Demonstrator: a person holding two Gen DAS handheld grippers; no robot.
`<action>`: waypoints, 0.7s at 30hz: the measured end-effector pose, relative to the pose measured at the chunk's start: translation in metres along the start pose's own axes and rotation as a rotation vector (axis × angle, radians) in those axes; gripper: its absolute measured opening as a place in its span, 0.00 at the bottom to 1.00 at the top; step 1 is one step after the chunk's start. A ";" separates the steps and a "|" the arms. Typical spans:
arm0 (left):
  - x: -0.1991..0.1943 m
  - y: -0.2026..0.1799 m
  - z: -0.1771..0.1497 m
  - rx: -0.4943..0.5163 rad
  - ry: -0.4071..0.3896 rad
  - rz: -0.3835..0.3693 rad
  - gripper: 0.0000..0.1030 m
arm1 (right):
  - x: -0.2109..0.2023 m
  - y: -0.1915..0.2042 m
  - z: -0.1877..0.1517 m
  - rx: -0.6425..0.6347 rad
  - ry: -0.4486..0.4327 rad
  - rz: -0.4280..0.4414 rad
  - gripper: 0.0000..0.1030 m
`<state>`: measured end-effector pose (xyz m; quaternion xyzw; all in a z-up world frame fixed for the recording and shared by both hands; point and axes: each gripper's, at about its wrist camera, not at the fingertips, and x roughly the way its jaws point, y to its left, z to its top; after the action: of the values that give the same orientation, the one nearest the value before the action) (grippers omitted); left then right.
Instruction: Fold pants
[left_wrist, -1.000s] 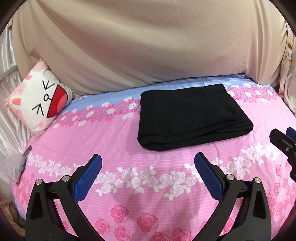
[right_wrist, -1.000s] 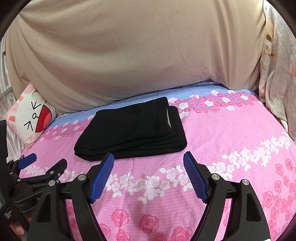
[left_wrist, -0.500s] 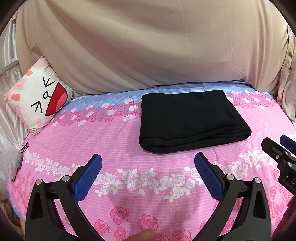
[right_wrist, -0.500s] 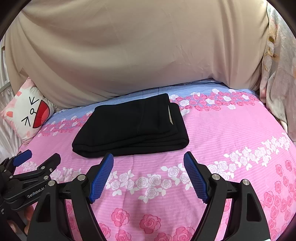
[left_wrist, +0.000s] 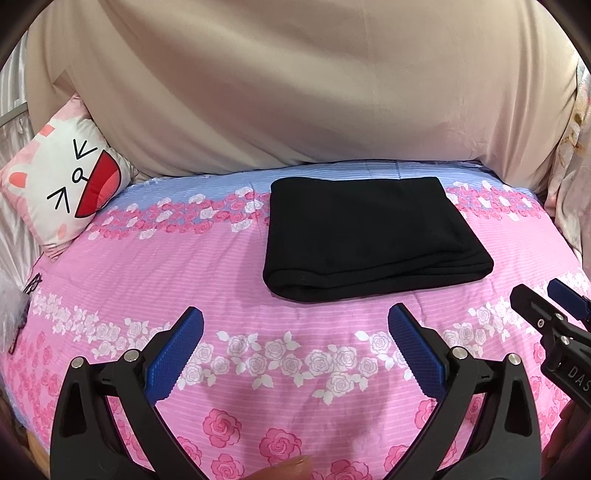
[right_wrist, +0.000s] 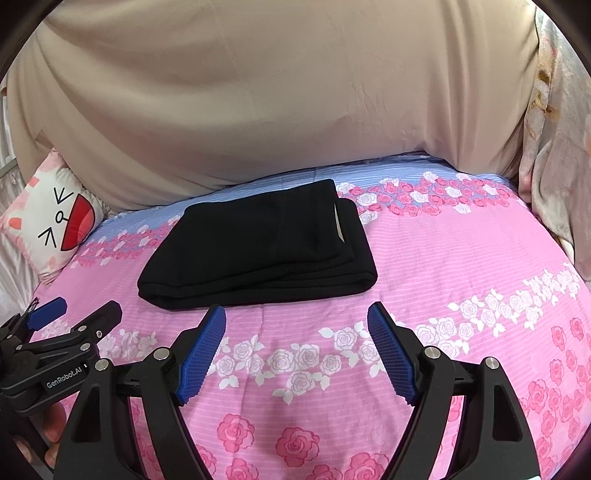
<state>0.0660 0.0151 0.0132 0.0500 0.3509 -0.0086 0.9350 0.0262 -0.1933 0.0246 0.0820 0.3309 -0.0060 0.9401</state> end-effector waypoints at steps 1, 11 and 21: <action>0.000 -0.001 0.000 0.003 0.000 0.002 0.95 | 0.000 0.000 0.000 0.001 0.000 -0.001 0.75; -0.001 -0.009 -0.004 0.016 -0.005 0.012 0.95 | 0.000 0.000 -0.001 0.001 0.000 -0.001 0.75; 0.001 -0.010 -0.006 0.045 0.020 0.028 0.95 | -0.004 0.001 -0.004 -0.010 0.005 0.004 0.75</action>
<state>0.0624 0.0061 0.0078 0.0759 0.3590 -0.0027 0.9302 0.0207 -0.1916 0.0247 0.0782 0.3331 -0.0024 0.9397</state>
